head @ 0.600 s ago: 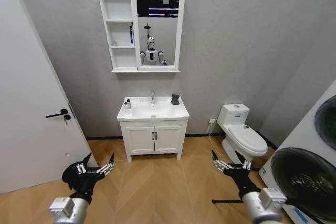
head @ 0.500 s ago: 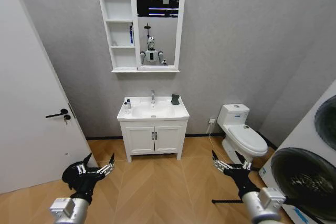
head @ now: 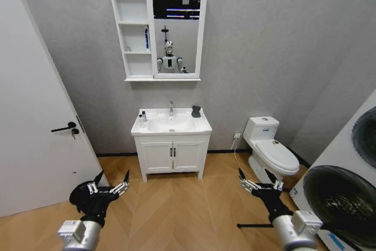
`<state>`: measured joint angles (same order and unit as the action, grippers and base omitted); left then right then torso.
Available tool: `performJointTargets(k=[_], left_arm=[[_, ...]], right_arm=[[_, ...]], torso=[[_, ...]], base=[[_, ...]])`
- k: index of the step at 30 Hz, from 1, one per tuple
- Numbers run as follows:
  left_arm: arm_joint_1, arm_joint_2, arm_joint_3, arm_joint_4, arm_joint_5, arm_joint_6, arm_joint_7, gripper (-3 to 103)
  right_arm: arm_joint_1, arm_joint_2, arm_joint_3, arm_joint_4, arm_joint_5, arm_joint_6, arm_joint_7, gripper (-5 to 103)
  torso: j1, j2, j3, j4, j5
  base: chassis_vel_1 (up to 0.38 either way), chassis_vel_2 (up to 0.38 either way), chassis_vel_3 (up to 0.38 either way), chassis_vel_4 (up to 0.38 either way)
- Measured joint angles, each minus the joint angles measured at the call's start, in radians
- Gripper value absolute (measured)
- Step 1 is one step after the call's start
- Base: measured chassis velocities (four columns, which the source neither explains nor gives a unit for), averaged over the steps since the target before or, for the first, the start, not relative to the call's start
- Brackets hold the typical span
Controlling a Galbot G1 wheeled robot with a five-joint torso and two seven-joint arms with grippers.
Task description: Move facial cleanser and shampoo from washbasin to cabinet, then wipe washbasin with towel.
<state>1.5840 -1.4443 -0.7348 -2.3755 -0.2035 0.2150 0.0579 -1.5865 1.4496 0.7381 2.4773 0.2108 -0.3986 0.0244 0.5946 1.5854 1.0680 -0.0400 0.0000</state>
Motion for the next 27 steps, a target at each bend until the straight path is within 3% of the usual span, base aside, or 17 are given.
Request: performJointTargets(k=[16,27], left_arm=[[0.012,-0.004,-0.009,-0.016,0.006,-0.009,0.001,100],[0.015,-0.009,-0.006,-0.026,0.015,-0.009,0.001,100]], right_arm=[[-0.006,0.003,0.007,0.015,-0.007,-0.031,-0.011,100],[-0.012,0.004,0.012,0.017,-0.007,-0.016,-0.022,100]], torso=[[0.000,0.000,0.000,0.0000,0.0000],[0.000,0.000,0.000,0.0002,0.0000]], base=[[0.000,0.000,0.000,0.000],[-0.133,0.115,0.132,-0.121]])
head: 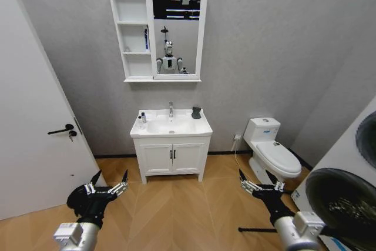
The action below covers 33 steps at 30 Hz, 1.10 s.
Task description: Move facial cleanser and shampoo from washbasin to cabinet, then wipe washbasin with towel.
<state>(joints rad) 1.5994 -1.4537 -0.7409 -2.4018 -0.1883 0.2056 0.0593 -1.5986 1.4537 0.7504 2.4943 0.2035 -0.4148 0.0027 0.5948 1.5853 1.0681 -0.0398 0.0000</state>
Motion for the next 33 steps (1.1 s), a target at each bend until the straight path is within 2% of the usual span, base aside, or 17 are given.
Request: performJointTargets(k=[5,9,12,33], left_arm=[[0.007,-0.005,-0.007,-0.001,-0.001,-0.005,0.001,100],[0.009,-0.007,-0.019,-0.003,-0.007,-0.007,0.001,100],[-0.010,-0.017,-0.055,-0.005,-0.022,-0.004,0.000,100],[-0.017,-0.008,-0.052,-0.003,-0.027,-0.001,0.002,100]], right_arm=[[-0.002,-0.001,-0.003,0.003,-0.001,0.001,-0.002,100],[-0.004,0.000,-0.004,0.004,-0.003,0.001,-0.003,100],[-0.011,0.001,-0.004,0.005,-0.008,0.001,-0.004,100],[-0.022,0.006,0.002,0.006,-0.013,0.003,-0.018,100]], torso=[[0.000,0.000,0.000,-0.0006,-0.0003],[0.000,0.000,0.000,-0.0001,0.0002],[0.000,0.000,0.000,-0.0002,0.0002],[0.000,0.000,0.000,-0.0004,-0.0001]], base=[[-0.222,0.200,0.224,-0.205],[-0.178,0.196,0.203,-0.195],[-0.188,0.175,0.175,-0.181],[-0.204,0.195,0.203,-0.207]])
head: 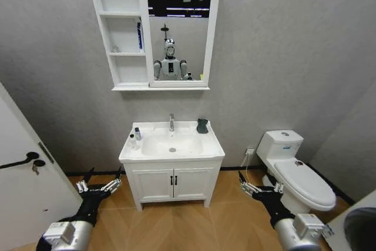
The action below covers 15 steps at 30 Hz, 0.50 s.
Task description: Move facial cleanser and shampoo from washbasin to cabinet, then wipe washbasin with towel.
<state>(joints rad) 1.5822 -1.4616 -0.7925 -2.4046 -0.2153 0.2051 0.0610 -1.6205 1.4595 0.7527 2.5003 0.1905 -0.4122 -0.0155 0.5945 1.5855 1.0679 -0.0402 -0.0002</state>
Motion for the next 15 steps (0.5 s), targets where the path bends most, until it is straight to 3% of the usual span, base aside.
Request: performJointTargets(k=[15], left_arm=[[0.000,-0.001,0.009,0.003,0.001,0.001,0.000,100]], right_arm=[[-0.002,0.000,0.003,0.000,0.000,0.002,-0.004,100]], torso=[[0.000,0.000,0.000,0.0002,0.0003]], base=[[-0.244,0.240,0.246,-0.245]])
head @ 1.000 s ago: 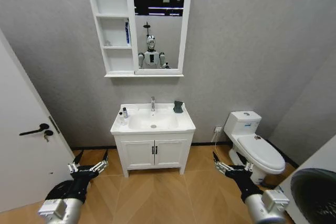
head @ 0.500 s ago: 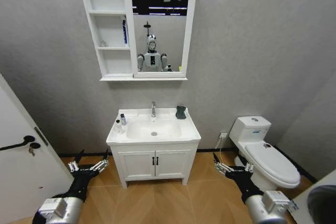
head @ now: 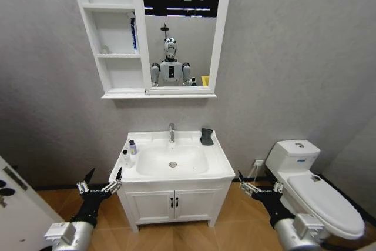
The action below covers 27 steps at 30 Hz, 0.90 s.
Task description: Move facial cleanser and shampoo from washbasin to cabinet, then wipe washbasin with towel.
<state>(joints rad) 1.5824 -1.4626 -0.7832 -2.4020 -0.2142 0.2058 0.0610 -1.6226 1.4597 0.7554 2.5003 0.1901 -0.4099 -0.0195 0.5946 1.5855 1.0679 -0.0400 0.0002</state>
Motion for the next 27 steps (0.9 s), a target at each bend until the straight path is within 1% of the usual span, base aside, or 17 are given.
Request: performJointTargets(k=[8,12,15,16,18,19,21,22,24,25,27], left_arm=[[-0.002,-0.001,0.004,0.004,0.001,0.000,0.000,100],[-0.006,-0.003,0.009,0.014,0.004,-0.001,-0.003,100],[-0.007,-0.006,0.014,0.028,0.010,-0.008,-0.004,100],[-0.008,-0.008,0.015,0.037,0.014,-0.013,-0.004,100],[-0.009,-0.013,0.016,0.070,0.025,-0.035,-0.003,100],[-0.009,-0.013,0.016,0.070,0.025,-0.035,-0.003,100],[-0.009,-0.018,0.008,0.112,0.051,-0.074,0.005,100],[-0.009,-0.018,0.008,0.112,0.051,-0.074,0.005,100],[0.004,-0.023,-0.001,0.165,0.061,-0.122,0.015,100],[0.004,-0.023,-0.001,0.165,0.061,-0.122,0.015,100],[0.014,-0.030,-0.011,0.238,0.061,-0.169,0.036,100]], right_arm=[[0.001,-0.001,-0.004,0.000,0.000,0.001,0.001,100],[0.009,-0.002,-0.010,-0.004,-0.001,0.010,0.015,100],[0.010,-0.003,-0.010,-0.009,-0.001,0.017,0.021,100],[0.010,-0.004,-0.008,-0.011,0.000,0.019,0.023,100],[0.013,-0.005,-0.004,-0.014,0.002,0.022,0.027,100],[0.013,-0.005,-0.004,-0.014,0.002,0.022,0.027,100],[0.019,-0.007,-0.004,-0.018,0.004,0.022,0.032,100],[0.019,-0.007,-0.004,-0.018,0.004,0.022,0.032,100],[0.023,-0.006,-0.003,-0.021,0.006,0.023,0.036,100],[0.023,-0.006,-0.003,-0.021,0.006,0.023,0.036,100],[0.025,-0.005,-0.003,-0.024,0.007,0.025,0.039,100]], torso=[[0.000,0.000,0.000,0.0001,-0.0002],[0.000,0.000,0.000,0.0002,-0.0001],[0.001,0.000,0.000,0.0003,-0.0001],[0.001,-0.001,0.000,0.0000,-0.0001],[0.000,0.000,0.000,-0.0007,-0.0001],[0.000,0.000,0.000,-0.0007,-0.0001],[0.000,0.000,0.000,0.0001,-0.0002],[0.000,0.000,0.000,0.0001,-0.0002],[-0.001,0.000,0.000,0.0003,-0.0003],[-0.001,0.000,0.000,0.0003,-0.0003],[-0.001,0.000,0.000,0.0003,-0.0003]], base=[[-0.243,0.251,0.245,-0.232],[-0.222,0.212,0.210,-0.215],[-0.153,0.150,0.138,-0.069],[-0.099,0.090,0.048,-0.026],[-0.049,0.023,-0.004,0.003],[0.000,0.000,0.000,0.000],[0.000,0.000,0.000,0.000],[0.000,0.000,0.000,0.000],[0.069,-0.034,-0.040,0.039],[0.052,-0.038,-0.040,0.035],[0.026,-0.016,-0.014,0.018]])
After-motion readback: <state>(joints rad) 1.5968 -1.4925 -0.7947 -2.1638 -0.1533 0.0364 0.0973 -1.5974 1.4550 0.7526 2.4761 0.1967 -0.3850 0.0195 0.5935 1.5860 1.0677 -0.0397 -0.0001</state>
